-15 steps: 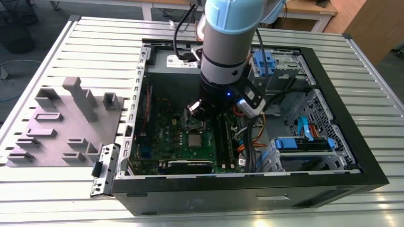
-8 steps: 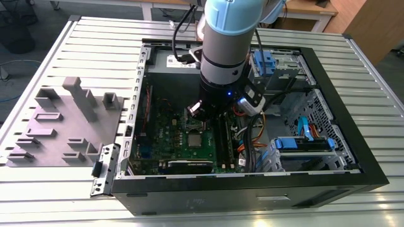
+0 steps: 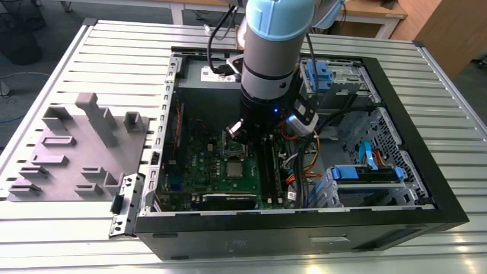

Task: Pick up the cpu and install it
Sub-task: 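Close the cpu cover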

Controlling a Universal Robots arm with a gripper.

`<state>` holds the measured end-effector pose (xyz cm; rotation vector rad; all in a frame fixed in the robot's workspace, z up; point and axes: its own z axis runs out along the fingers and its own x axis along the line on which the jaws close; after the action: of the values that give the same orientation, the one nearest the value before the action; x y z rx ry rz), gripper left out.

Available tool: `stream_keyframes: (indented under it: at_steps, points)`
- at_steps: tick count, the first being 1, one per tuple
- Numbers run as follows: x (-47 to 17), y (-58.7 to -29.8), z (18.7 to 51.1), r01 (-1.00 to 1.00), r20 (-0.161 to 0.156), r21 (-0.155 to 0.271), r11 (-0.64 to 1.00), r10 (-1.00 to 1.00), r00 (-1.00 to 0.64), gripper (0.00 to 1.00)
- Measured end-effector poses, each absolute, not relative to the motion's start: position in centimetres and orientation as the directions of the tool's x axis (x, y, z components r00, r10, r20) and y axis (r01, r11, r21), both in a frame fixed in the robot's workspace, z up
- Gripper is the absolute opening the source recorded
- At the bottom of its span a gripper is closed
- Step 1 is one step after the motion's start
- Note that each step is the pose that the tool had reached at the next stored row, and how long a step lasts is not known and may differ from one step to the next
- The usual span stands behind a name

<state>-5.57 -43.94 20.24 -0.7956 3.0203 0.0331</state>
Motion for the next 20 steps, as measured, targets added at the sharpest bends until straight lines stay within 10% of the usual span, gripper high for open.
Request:
stream_keyframes:
  at_steps: [20]
  points:
    - [-6.11, -43.42, 19.94, -0.506, -0.032, 0.012, 0.863, -0.505, -0.862, 0.11]
